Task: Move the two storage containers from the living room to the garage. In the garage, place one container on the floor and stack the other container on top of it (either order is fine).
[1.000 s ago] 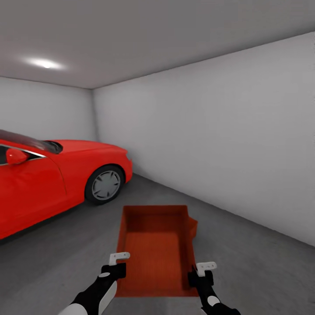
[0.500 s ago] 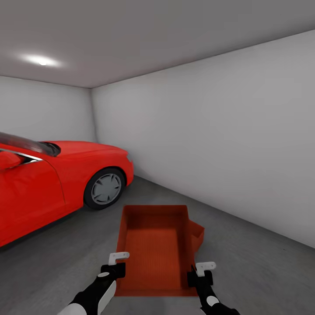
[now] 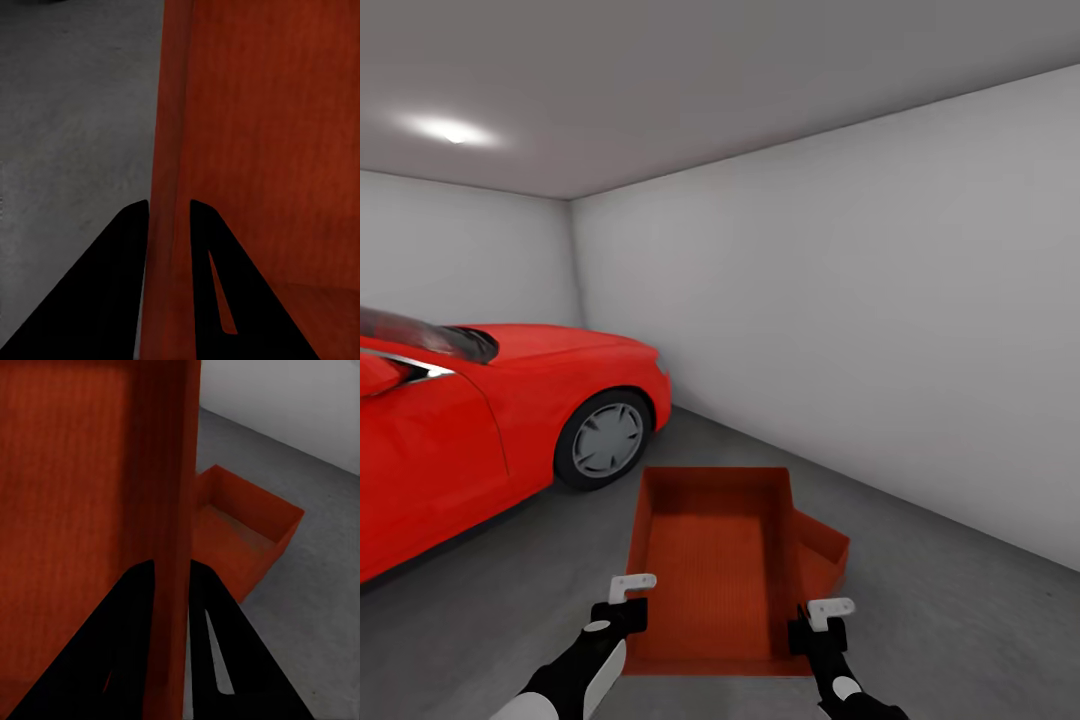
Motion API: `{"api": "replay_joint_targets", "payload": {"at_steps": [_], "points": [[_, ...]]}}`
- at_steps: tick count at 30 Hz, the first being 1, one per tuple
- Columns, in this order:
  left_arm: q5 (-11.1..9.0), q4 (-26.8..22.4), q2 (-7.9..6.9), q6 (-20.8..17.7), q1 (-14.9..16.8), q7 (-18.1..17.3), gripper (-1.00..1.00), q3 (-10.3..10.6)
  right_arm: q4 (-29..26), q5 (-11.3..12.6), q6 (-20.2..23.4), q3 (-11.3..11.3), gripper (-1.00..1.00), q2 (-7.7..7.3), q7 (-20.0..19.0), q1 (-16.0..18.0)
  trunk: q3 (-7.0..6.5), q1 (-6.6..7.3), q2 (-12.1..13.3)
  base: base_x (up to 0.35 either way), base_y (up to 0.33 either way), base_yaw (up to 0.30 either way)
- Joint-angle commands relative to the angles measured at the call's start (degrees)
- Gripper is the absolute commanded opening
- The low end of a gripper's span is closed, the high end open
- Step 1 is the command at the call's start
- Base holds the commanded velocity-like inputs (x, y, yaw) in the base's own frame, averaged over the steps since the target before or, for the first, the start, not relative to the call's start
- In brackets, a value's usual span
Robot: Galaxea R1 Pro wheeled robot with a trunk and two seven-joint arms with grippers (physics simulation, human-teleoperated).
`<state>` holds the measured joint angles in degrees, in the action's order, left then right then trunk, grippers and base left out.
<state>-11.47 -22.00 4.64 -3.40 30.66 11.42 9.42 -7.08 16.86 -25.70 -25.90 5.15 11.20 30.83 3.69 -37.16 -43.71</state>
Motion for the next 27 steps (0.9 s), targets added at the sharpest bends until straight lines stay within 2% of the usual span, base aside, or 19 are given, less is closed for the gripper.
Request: {"api": "replay_joint_targets", "payload": {"at_steps": [1, 7, 27], "points": [[-0.6, 1.1, -0.12, -0.4, 0.0, 0.9, -1.0, 0.7, 0.0, 0.6, -3.6, 0.9, -1.0, -0.64, 3.0, 0.1, 0.09, -0.04, -0.1, 0.306, 0.21, 0.0], [-0.5, 1.1, -0.12, -0.4, 0.0, 0.9, -1.0, 0.7, 0.0, 0.6, -3.6, 0.9, -1.0, -0.66, 3.0, 0.1, 0.09, -0.04, -0.1, 0.305, 0.21, -0.158], [-0.4, 1.1, -0.12, -0.4, 0.0, 0.9, -1.0, 0.7, 0.0, 0.5, -3.6, 0.9, -1.0, -0.58, 3.0, 0.1, 0.09, -0.04, -0.1, 0.305, 0.21, -0.284]]}}
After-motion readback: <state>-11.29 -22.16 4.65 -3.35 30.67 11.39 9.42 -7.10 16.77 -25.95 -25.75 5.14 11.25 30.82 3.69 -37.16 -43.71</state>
